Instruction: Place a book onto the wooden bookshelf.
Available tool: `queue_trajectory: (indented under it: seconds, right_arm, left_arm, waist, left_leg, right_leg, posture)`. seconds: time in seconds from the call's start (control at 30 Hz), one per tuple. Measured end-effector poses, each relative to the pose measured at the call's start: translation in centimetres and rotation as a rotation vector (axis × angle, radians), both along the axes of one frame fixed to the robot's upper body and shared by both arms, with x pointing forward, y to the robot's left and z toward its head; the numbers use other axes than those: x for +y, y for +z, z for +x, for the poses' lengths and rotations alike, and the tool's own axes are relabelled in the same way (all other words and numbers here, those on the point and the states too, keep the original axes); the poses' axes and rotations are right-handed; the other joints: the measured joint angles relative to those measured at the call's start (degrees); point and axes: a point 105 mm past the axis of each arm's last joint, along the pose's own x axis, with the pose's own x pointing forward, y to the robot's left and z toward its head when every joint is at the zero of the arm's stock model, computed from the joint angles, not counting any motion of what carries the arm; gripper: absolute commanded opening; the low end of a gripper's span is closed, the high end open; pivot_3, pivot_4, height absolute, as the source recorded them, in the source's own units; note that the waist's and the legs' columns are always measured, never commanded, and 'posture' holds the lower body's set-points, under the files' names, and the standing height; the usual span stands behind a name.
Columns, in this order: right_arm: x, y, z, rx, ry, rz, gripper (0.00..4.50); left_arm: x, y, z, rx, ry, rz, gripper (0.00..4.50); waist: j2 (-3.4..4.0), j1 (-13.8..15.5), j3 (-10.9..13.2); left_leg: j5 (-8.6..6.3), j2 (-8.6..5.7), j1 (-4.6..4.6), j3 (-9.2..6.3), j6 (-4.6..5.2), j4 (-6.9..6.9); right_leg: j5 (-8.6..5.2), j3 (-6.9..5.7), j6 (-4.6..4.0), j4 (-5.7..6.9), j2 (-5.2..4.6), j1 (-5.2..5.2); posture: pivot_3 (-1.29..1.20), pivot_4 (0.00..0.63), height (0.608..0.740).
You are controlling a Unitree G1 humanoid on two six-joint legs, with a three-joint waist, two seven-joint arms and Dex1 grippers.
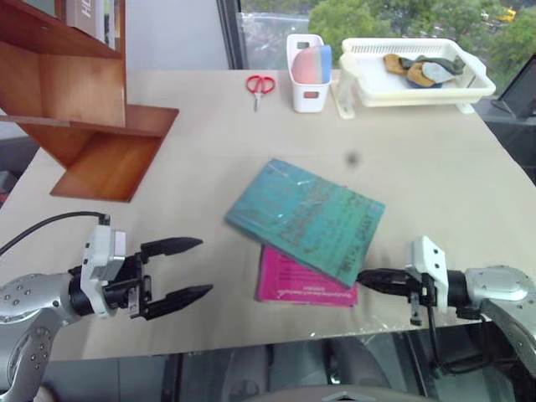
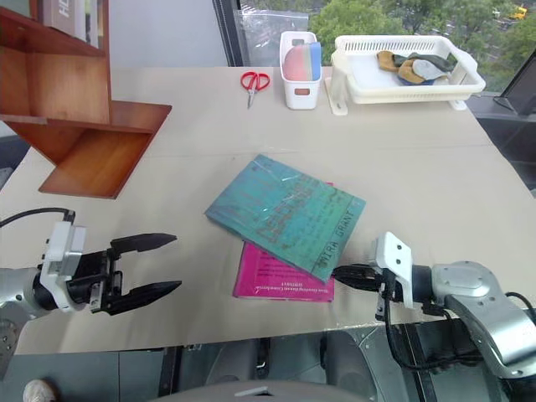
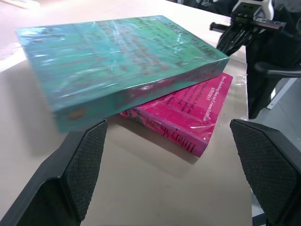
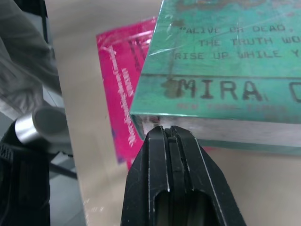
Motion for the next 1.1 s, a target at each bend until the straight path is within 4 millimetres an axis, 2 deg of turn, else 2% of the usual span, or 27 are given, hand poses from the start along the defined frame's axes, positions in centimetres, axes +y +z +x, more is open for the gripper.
queue_trajectory:
  seconds: [0.2, 0.3, 0.47, 0.6, 0.7, 0.87, 1.0, 1.1]
  right_arm:
    - [1.6, 0.1, 0.2, 0.009, 0.103, 0.044, 0.07]
    - [2.5, -0.7, 0.5, 0.032, 0.158, 0.067, 0.07]
    - [3.4, -1.5, 1.9, 0.028, 0.201, 0.084, 0.07]
    - [5.2, -1.9, 3.5, 0.010, 0.239, 0.098, 0.07]
    - [5.5, -2.0, 3.4, 0.007, 0.257, 0.101, 0.07]
    - [5.1, -1.6, 2.4, -0.004, 0.294, 0.073, 0.07]
    - [3.7, -0.1, 0.9, -0.007, 0.302, 0.057, 0.07]
    - [3.0, 1.9, 0.7, -0.042, 0.271, 0.070, 0.07]
  left_arm:
    - [-0.1, -0.1, 0.1, 0.010, 0.004, -0.003, 4.50]
    - [-0.1, -0.2, 0.1, 0.016, 0.003, -0.005, 4.50]
    - [-0.1, -0.4, 0.0, 0.024, 0.009, -0.016, 4.50]
    - [0.0, -0.7, -0.1, 0.031, 0.020, -0.018, 4.50]
    - [0.1, -1.0, -0.1, 0.043, 0.043, -0.027, 4.50]
    - [-0.1, -1.7, 0.8, 0.062, 0.093, -0.070, 4.50]
    - [-0.8, -2.1, 1.3, 0.068, 0.105, -0.086, 4.50]
    - [-1.1, -2.3, 1.7, 0.065, 0.113, -0.088, 4.50]
  waist:
    - [-0.01, 0.0, 0.0]
    - [-0.01, 0.0, 0.0]
    - [-0.01, 0.0, 0.0]
    - [0.00, -0.1, 0.0]
    - [-0.01, 0.2, 0.0]
    - [0.01, 0.2, 0.0]
    - [0.01, 0.2, 0.0]
    - [-0.05, 0.0, 0.0]
  left_leg:
    - [0.00, 0.00, 0.01, 0.00, 0.00, 0.00]
    - [0.00, 0.00, 0.01, 0.01, 0.00, 0.02]
    - [0.00, 0.00, 0.02, 0.01, 0.00, 0.04]
    - [0.01, 0.02, 0.04, 0.01, -0.01, 0.06]
    - [0.00, -0.01, 0.01, -0.03, -0.01, 0.05]
    - [0.00, -0.02, 0.00, -0.08, -0.01, 0.06]
    - [0.00, -0.01, 0.00, -0.07, -0.01, 0.06]
    - [0.00, 0.01, 0.02, -0.08, -0.01, 0.05]
  right_leg:
    - [0.00, 0.00, 0.00, 0.00, 0.00, 0.00]
    - [0.00, 0.00, 0.00, 0.02, 0.00, 0.00]
    - [0.01, 0.00, 0.01, 0.05, 0.02, 0.00]
    - [0.02, 0.00, 0.01, 0.11, 0.07, -0.01]
    - [0.10, -0.06, 0.15, 0.09, 0.02, -0.01]
    - [0.11, -0.12, 0.17, 0.10, 0.01, 0.00]
    - [0.11, -0.10, 0.17, 0.10, 0.01, 0.02]
    - [0.11, -0.09, 0.17, 0.11, 0.03, 0.02]
  posture:
    - [0.00, 0.150, 0.740]
    - [0.00, 0.150, 0.740]
    - [0.00, 0.150, 0.740]
    - [0.00, 0.150, 0.740]
    - [0.00, 0.150, 0.740]
    - [0.00, 0.150, 0.740]
    - [0.00, 0.150, 0.740]
    - [0.00, 0.150, 0.740]
